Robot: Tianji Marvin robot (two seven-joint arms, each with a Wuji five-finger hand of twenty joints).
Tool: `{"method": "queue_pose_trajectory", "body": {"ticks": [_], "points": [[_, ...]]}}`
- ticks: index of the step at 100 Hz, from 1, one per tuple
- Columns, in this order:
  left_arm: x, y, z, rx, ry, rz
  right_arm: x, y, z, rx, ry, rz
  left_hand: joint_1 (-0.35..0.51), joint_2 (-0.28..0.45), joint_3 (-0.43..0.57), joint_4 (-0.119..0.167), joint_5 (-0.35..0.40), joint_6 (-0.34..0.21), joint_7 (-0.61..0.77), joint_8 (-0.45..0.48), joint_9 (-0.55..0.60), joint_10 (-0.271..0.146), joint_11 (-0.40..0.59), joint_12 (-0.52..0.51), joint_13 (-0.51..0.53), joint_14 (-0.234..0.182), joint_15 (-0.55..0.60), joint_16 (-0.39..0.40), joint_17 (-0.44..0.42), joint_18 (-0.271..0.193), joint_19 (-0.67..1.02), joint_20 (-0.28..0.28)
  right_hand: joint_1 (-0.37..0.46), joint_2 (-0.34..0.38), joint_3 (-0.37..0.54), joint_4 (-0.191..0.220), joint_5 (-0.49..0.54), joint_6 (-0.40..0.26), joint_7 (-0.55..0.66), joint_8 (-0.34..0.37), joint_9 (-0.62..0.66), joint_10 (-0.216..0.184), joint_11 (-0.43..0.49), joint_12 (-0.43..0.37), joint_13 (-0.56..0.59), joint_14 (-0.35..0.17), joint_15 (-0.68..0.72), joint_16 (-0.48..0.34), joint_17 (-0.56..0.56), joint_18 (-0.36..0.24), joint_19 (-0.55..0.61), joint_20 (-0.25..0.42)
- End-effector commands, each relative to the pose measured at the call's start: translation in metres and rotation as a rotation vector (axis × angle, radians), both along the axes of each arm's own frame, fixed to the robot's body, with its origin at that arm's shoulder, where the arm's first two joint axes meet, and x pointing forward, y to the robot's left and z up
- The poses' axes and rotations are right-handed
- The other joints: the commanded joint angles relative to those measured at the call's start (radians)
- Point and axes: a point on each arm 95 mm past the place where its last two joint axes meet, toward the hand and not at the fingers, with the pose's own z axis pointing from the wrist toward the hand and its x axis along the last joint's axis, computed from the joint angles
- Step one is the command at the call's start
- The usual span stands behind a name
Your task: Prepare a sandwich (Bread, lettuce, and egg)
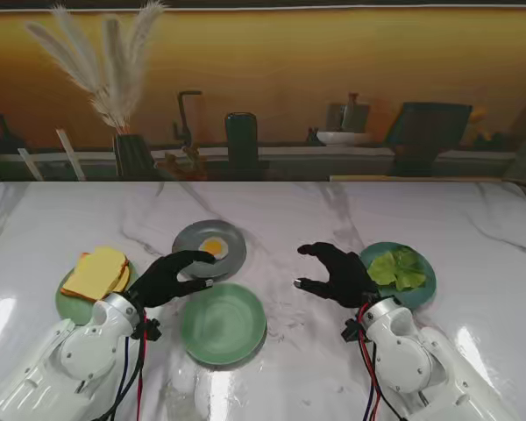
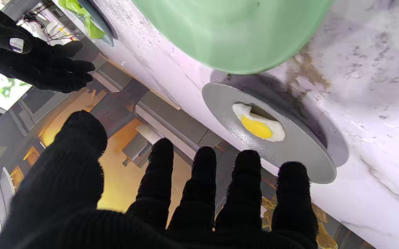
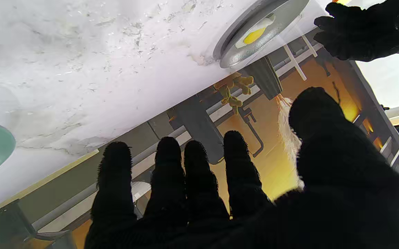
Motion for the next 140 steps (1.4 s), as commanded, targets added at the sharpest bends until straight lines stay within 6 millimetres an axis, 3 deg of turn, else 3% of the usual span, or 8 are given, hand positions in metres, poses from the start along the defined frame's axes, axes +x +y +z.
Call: {"method": "queue_pose_trajectory", "body": {"ticks": [1, 41, 53, 86, 117, 140], "points": [[0.0, -0.001, 0.0, 0.002, 0.008, 0.006, -0.002, 0.007, 0.0, 0.02, 0.001, 0.002, 0.035, -0.017, 0.017, -0.009, 0.016, -0.005, -0.009, -0.007, 0.006, 0.003, -0.007, 0.01, -0.005, 0.008, -0.002, -0.004, -0.007, 0.003, 0.015, -0.001, 0.008, 0.03, -0.01, 0.016, 0.015, -0.001, -0.004, 0.002, 0.014, -0.019, -0.008, 0.008, 0.016, -0.015, 0.0, 0.007, -0.006, -0.001, 0.012, 0.021], [0.002, 0.005, 0.005, 0.034, -0.023, -0.003, -0.004, 0.003, 0.0, 0.006, -0.006, -0.012, 0.015, -0.044, -0.001, -0.015, 0.003, 0.009, -0.026, -0.014, -0.013, -0.002, -0.018, 0.007, -0.013, 0.003, -0.011, -0.007, -0.019, 0.003, 0.0, -0.005, 0.01, 0.032, -0.011, 0.016, 0.014, 0.0, -0.005, 0.002, 0.017, -0.02, -0.009, 0.009, 0.018, -0.015, -0.001, 0.007, -0.007, 0.001, 0.011, 0.022], [0.005, 0.013, 0.01, 0.076, -0.04, 0.012, -0.003, 0.004, -0.001, 0.005, -0.003, -0.017, 0.0, -0.074, -0.016, -0.022, -0.002, 0.034, -0.062, -0.036, -0.035, -0.003, -0.029, 0.003, -0.029, -0.001, -0.027, -0.015, -0.025, -0.022, -0.037, -0.022, 0.013, 0.036, -0.012, 0.016, 0.016, 0.001, -0.005, 0.002, 0.016, -0.018, -0.008, 0.009, 0.018, -0.015, 0.0, 0.008, -0.006, -0.001, 0.012, 0.023], [0.012, 0.055, 0.024, 0.296, -0.069, 0.072, -0.008, 0.002, -0.006, 0.005, 0.01, -0.02, -0.01, -0.121, -0.021, -0.031, -0.016, 0.102, -0.169, -0.113, -0.089, -0.001, -0.063, -0.012, -0.07, -0.005, -0.071, -0.042, -0.035, -0.082, -0.132, -0.088, 0.021, 0.04, -0.018, 0.018, 0.018, 0.001, -0.004, 0.002, 0.02, -0.02, -0.006, 0.009, 0.019, -0.016, 0.001, 0.008, -0.004, -0.001, 0.013, 0.023], [0.03, 0.093, 0.033, 0.471, -0.087, 0.143, -0.01, 0.001, -0.008, 0.012, 0.021, -0.022, 0.007, -0.137, 0.003, -0.026, -0.009, 0.095, -0.155, -0.099, -0.075, -0.001, -0.056, -0.009, -0.056, -0.008, -0.064, -0.038, -0.029, -0.077, -0.118, -0.082, 0.025, 0.041, -0.021, 0.019, 0.02, 0.001, -0.003, 0.002, 0.026, -0.021, -0.007, 0.009, 0.024, -0.016, 0.001, 0.007, -0.004, -0.002, 0.011, 0.022], [0.036, 0.123, 0.026, 0.615, -0.073, 0.203, -0.007, 0.004, -0.008, 0.013, 0.033, -0.017, 0.008, -0.147, 0.019, -0.023, -0.037, 0.089, -0.151, -0.089, -0.097, -0.001, -0.059, -0.005, -0.069, -0.011, -0.068, -0.035, -0.038, -0.068, -0.123, -0.085, 0.026, 0.042, -0.023, 0.019, 0.02, 0.001, -0.003, 0.001, 0.029, -0.021, -0.007, 0.009, 0.025, -0.016, 0.0, 0.007, -0.002, -0.003, 0.011, 0.022]]}}
